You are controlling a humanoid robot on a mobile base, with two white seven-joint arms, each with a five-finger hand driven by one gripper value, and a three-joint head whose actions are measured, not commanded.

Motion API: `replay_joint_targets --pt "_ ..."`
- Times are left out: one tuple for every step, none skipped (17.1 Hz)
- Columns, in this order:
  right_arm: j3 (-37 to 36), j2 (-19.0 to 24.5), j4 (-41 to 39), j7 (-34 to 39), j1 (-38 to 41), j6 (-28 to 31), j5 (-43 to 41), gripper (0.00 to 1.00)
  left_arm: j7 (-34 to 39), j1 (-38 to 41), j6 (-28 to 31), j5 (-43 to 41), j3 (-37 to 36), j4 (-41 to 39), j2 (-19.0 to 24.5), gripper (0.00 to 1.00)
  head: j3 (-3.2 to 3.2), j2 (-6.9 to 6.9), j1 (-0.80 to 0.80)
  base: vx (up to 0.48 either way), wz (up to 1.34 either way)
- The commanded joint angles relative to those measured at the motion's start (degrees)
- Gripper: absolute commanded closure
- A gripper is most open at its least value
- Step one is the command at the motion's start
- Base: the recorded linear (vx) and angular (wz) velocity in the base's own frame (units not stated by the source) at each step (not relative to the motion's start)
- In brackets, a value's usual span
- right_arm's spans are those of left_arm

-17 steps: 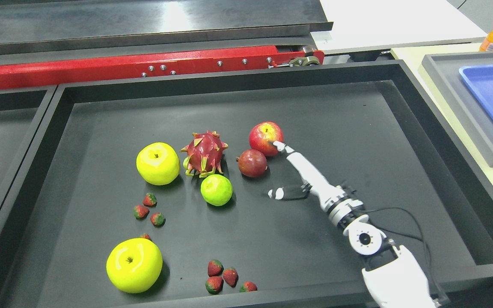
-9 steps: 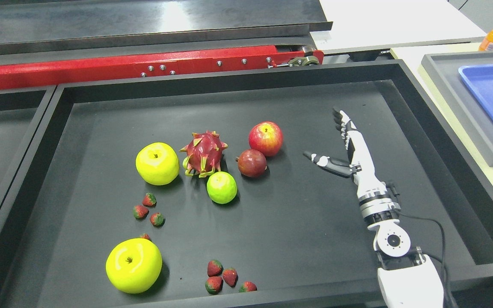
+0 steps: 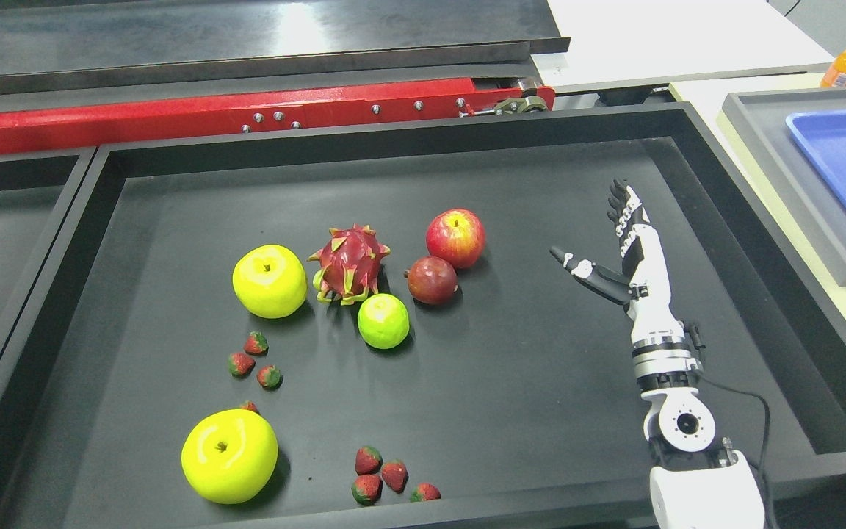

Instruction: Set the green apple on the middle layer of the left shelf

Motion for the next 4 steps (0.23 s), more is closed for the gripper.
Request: replay_joint_targets --pt "1.62 0.42 -0.29 -0.09 1.80 1.19 -1.60 0.00 0.02 0.00 0.04 0.00 0.00 -0.04 1.00 0.00 0.00 0.00 0.00 0.000 0.00" --pt "1.62 0.42 -0.29 -0.01 1.80 1.19 -1.60 0.00 0.02 0.00 0.04 0.00 0.00 -0.04 1.00 0.00 0.00 0.00 0.00 0.000 0.00" --pt "1.71 0.42 -0.29 -0.01 1.80 1.19 -1.60 0.00 0.02 0.00 0.04 0.00 0.00 0.05 1.00 0.00 0.00 0.00 0.00 0.000 0.00" --pt "1.71 0.42 -0.38 -0.01 1.80 1.19 -1.60 0.00 0.02 0.00 0.04 0.00 0.00 0.05 1.00 0.00 0.00 0.00 0.00 0.000 0.00"
